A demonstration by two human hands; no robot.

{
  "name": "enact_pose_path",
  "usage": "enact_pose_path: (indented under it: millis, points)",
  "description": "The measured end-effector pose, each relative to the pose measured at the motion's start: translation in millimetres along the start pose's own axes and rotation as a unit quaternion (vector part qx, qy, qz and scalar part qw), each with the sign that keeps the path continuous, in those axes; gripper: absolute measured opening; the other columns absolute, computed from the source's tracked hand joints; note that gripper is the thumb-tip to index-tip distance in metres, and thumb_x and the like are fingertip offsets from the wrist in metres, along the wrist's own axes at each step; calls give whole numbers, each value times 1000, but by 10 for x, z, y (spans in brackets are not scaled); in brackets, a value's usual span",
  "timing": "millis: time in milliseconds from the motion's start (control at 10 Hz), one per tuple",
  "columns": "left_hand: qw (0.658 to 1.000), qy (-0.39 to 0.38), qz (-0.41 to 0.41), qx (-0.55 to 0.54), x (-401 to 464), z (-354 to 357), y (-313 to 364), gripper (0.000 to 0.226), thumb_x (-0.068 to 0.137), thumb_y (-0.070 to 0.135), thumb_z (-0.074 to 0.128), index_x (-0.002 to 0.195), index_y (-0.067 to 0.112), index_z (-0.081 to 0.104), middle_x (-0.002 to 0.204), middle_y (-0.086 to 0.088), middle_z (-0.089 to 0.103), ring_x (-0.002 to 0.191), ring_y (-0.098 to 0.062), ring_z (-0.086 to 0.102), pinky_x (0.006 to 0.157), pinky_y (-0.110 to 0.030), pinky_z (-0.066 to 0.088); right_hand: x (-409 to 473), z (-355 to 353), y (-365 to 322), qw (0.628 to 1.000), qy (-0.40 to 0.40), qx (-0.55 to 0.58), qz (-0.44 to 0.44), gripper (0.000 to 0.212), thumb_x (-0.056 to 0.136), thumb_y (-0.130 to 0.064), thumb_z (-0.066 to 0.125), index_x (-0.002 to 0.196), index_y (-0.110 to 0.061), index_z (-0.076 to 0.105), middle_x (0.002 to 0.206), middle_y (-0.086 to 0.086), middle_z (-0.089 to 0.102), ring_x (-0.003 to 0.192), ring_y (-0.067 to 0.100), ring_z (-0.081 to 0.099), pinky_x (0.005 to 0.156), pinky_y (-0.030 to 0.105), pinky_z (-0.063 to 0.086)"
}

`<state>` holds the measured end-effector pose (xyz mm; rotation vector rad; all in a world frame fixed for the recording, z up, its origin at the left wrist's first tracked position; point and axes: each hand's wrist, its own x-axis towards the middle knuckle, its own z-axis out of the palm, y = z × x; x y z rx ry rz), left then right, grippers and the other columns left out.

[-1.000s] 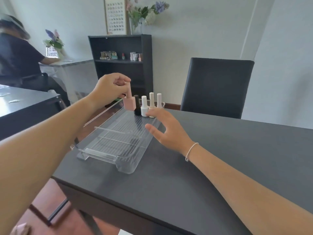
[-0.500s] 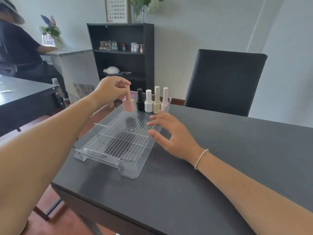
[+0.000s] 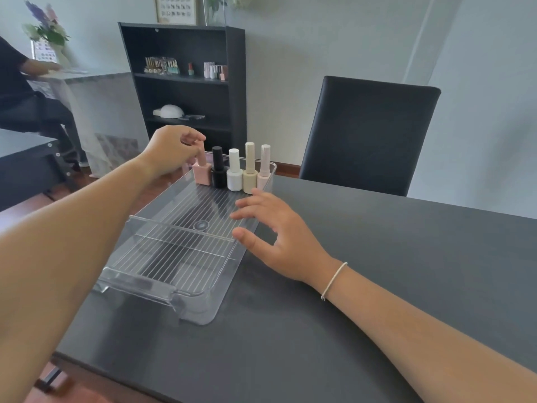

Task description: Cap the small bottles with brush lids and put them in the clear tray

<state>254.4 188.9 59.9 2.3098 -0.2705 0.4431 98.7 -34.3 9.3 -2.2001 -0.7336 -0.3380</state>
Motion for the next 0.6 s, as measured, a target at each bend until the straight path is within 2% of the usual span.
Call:
enact_pose_path:
  millis: [200,500,600]
  points:
    - [1000,4,9,19,55,33,-14,22,84,11,59,105,16,65,94,-1,63,71,-6,58,60,-15,41,7,10,9,1000,2,-6,0,36,86,-45,51,112,-23,64,132,-5,56,135,6,31,111,28,18]
    - [1000,-7,9,16,89,23,-82,25,83,13,60,106,20,63,99,0,62,77,-13,62,67,-22,48,-5,-16,-29,1000,0,-4,-6,36,86,-42,53,113,-21,63,133,-3,55,136,9,31,115,36,22]
    - [1000,-2,4,13,74,11,-74,27,83,14,61,110,18,61,102,-2,63,80,-17,63,72,-25,49,-8,-19,-52,1000,-2,4,-1,38,85,-43,52,114,-21,63,133,-3,55,136,8,31,114,34,22]
